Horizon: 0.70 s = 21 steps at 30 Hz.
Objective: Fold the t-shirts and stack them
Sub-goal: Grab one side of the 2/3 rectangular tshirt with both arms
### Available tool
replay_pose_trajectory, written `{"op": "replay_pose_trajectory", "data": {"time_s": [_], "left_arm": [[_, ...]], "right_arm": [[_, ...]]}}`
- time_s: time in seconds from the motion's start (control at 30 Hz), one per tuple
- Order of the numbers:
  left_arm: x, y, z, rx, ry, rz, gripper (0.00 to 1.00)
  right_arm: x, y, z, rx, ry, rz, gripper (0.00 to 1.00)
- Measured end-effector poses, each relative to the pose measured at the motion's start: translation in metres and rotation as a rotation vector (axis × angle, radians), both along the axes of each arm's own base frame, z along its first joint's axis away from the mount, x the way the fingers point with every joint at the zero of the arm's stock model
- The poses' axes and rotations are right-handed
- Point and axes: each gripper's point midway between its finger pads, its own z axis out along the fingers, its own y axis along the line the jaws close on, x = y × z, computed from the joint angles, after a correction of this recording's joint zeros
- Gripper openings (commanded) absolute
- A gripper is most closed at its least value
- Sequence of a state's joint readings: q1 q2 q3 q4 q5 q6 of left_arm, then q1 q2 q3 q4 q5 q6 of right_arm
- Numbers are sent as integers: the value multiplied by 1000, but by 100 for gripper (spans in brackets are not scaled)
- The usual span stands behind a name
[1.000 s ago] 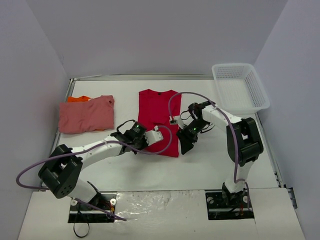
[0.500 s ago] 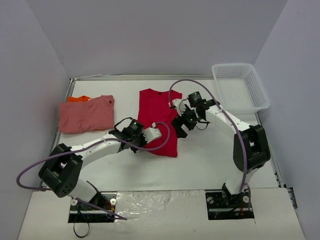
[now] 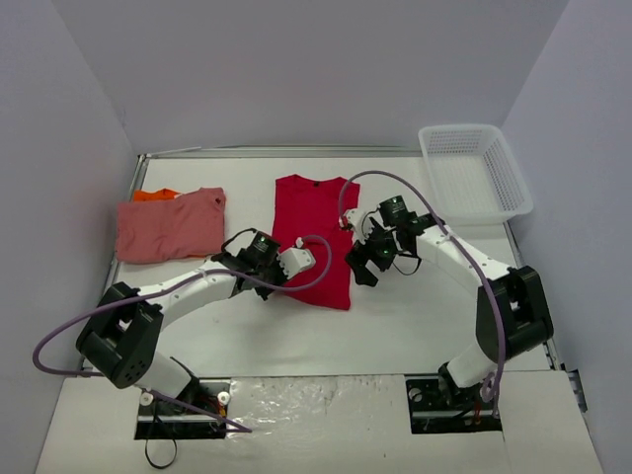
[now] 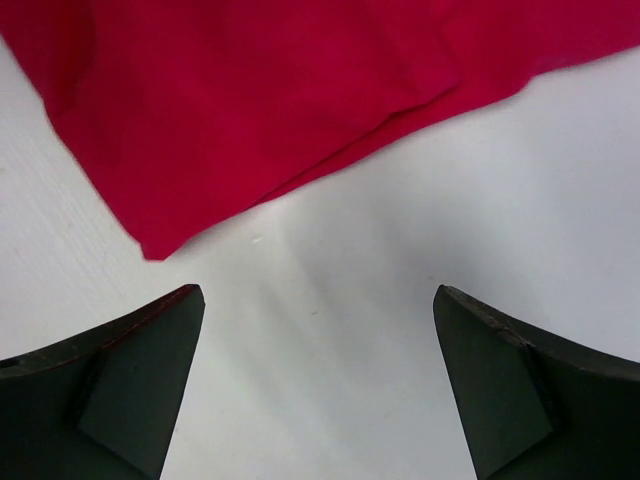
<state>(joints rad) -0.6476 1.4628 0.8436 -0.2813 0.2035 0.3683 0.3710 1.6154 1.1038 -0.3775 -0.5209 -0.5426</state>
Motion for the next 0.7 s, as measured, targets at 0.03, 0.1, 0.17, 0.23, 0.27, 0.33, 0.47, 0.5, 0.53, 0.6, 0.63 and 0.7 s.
{"op": "replay_pose_trajectory", "data": {"time_s": [0.03, 0.1, 0.17, 0.23, 0.27, 0.33, 0.47, 0.5, 0.53, 0.6, 0.63, 0.7], "left_arm": [[0, 1, 0, -6, 6, 6, 2], [1, 1, 0, -18, 15, 16, 2], [1, 1, 0, -30, 27, 20, 2], [0, 0, -1, -36, 39, 20, 2], [-1, -1, -2, -39, 46, 19, 2], [-3, -2, -4, -43, 61, 17, 2], [-4, -3, -7, -51, 84, 19, 2], [-3, -3, -8, -53, 89, 22, 2], [-3, -3, -8, -54, 94, 22, 2], [-2, -3, -9, -59, 102, 25, 2], [-3, -3, -9, -61, 106, 25, 2], [-3, -1, -10, -65, 116, 30, 2]], "right_arm": [[-9, 1, 0, -13, -14, 22, 95], [-25, 4, 1, -25, -50, 66, 95], [-33, 7, 6, -26, -108, 97, 95], [-38, 8, 9, -26, -154, 111, 94], [-40, 9, 9, -27, -171, 118, 93], [-41, 12, 10, -28, -198, 133, 91], [-40, 21, 13, -18, -223, 154, 87], [-41, 23, 13, -18, -228, 162, 86], [-43, 27, 13, -19, -231, 174, 86], [-48, 33, 12, -27, -236, 204, 85], [-50, 36, 11, -30, -239, 217, 84], [-55, 41, 8, -53, -254, 244, 84]]}}
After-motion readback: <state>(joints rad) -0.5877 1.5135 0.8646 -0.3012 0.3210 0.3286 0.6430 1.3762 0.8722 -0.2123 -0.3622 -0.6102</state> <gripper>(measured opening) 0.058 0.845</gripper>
